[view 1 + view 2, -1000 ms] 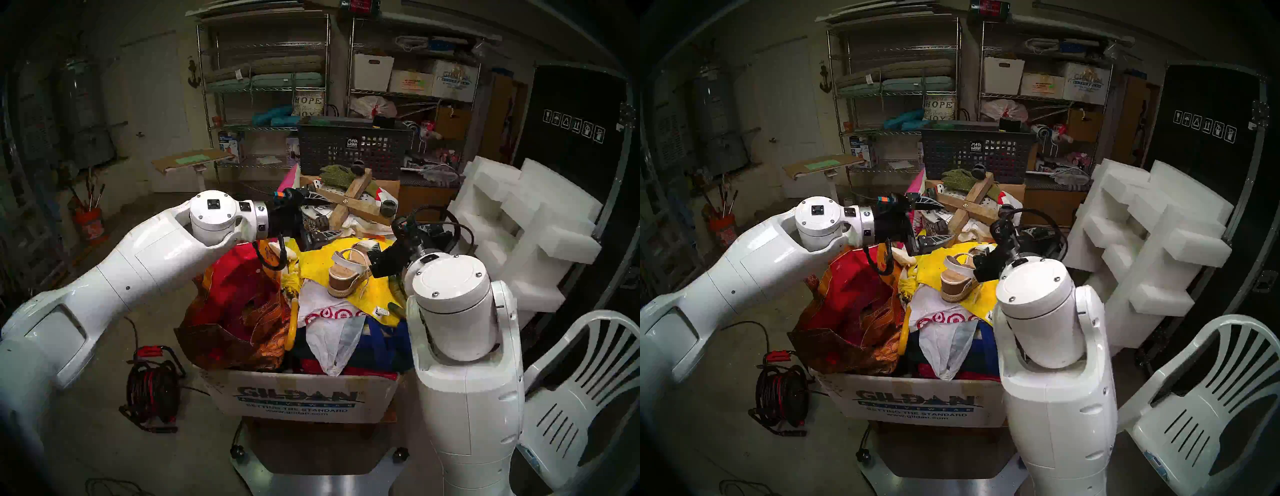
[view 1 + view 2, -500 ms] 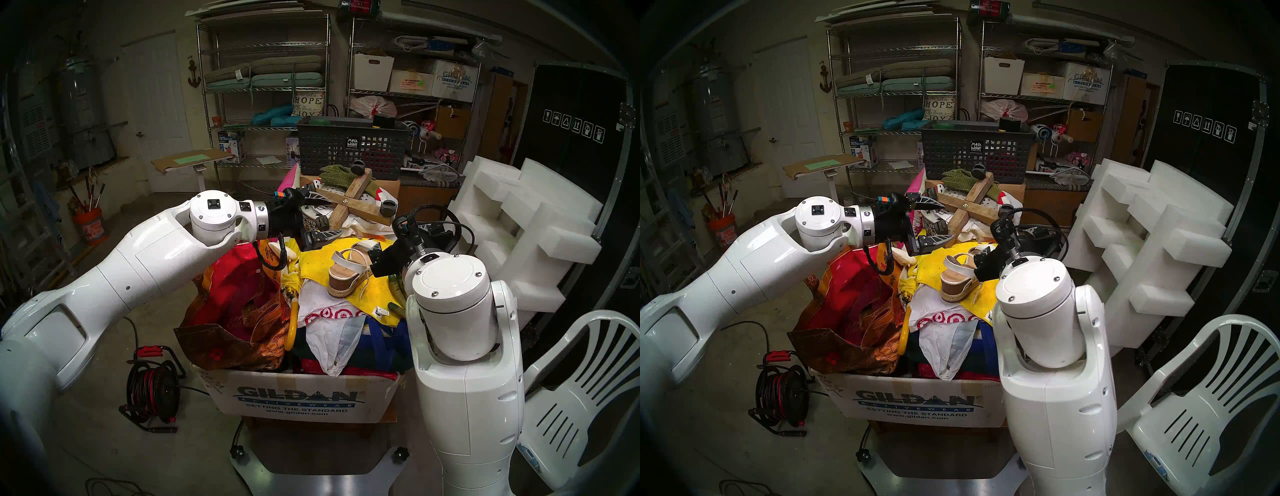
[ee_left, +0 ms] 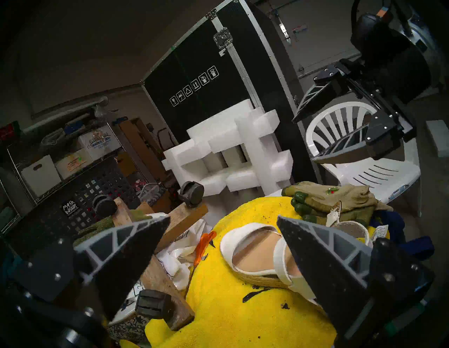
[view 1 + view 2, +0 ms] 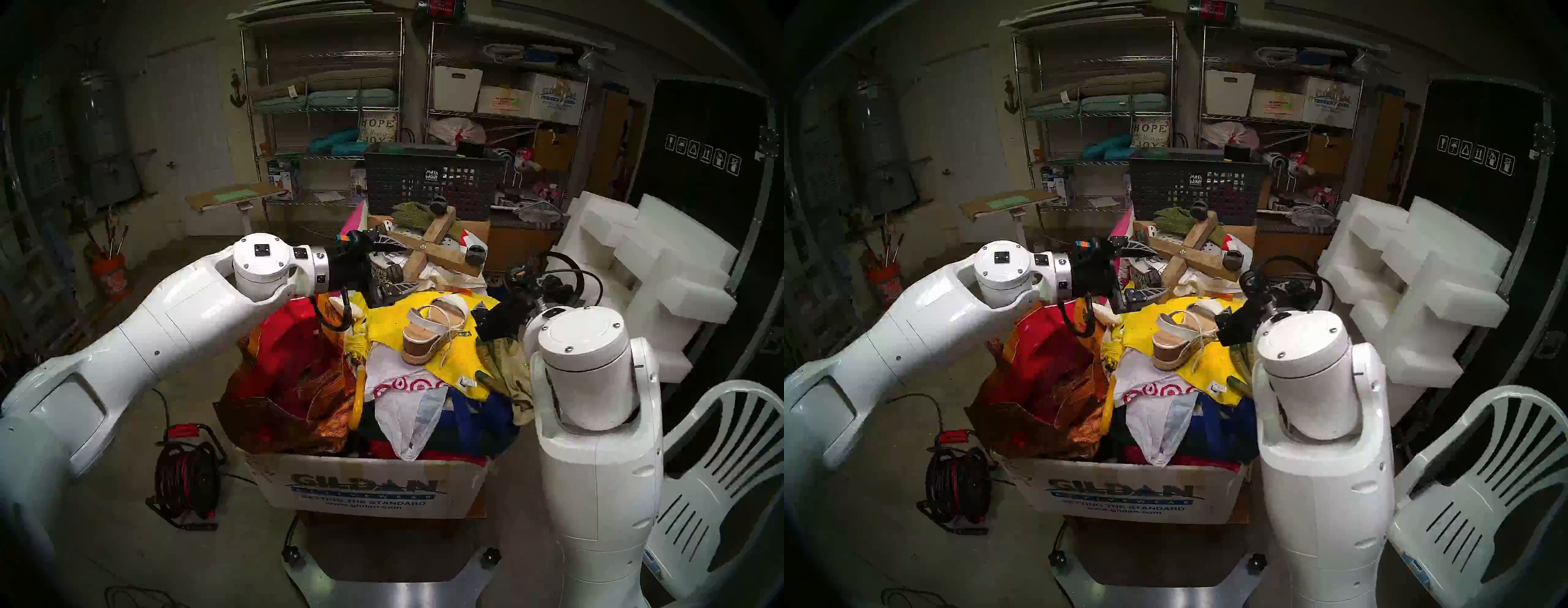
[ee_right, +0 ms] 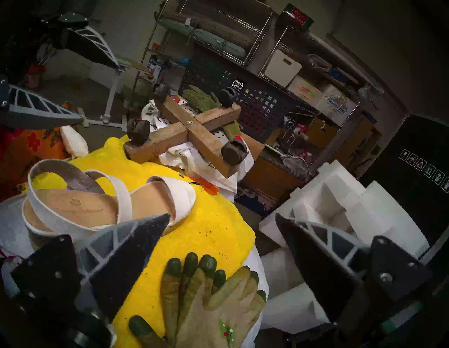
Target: Unbuckle a shoe
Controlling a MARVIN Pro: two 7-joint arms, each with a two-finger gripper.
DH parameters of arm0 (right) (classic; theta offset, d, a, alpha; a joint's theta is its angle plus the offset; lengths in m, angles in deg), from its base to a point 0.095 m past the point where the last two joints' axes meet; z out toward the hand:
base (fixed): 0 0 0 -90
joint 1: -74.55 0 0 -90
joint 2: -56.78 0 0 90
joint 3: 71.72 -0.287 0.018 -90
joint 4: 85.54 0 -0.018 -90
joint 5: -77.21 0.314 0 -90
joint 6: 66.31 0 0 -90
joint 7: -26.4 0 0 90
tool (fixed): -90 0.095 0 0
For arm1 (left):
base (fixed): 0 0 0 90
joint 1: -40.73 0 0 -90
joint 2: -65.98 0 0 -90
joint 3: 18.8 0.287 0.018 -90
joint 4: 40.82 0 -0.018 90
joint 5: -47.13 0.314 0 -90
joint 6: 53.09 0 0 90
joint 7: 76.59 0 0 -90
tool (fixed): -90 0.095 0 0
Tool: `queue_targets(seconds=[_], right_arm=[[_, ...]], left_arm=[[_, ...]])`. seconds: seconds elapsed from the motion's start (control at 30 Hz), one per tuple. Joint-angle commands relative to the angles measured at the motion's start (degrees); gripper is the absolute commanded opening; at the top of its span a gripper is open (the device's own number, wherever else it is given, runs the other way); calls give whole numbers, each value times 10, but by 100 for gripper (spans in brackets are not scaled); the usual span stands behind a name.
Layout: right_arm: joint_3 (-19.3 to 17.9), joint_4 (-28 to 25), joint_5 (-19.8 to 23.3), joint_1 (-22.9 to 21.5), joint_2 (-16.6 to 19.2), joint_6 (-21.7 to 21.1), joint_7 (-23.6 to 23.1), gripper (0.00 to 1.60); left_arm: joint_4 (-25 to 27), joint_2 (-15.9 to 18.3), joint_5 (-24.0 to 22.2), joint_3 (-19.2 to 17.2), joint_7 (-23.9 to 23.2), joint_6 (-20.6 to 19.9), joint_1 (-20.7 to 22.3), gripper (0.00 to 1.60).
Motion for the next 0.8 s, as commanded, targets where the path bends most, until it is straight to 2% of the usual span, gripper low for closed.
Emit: queue_targets(seconds=[0.0,0.77], right_arm=[[-10,0,22,-21,4,16,-21,160],[-9,9,19,-23,0,14,-18,160]], left_arm=[[4,1,-2,-9,0,1,12,160],[4,1,-2,-8,0,1,12,160]])
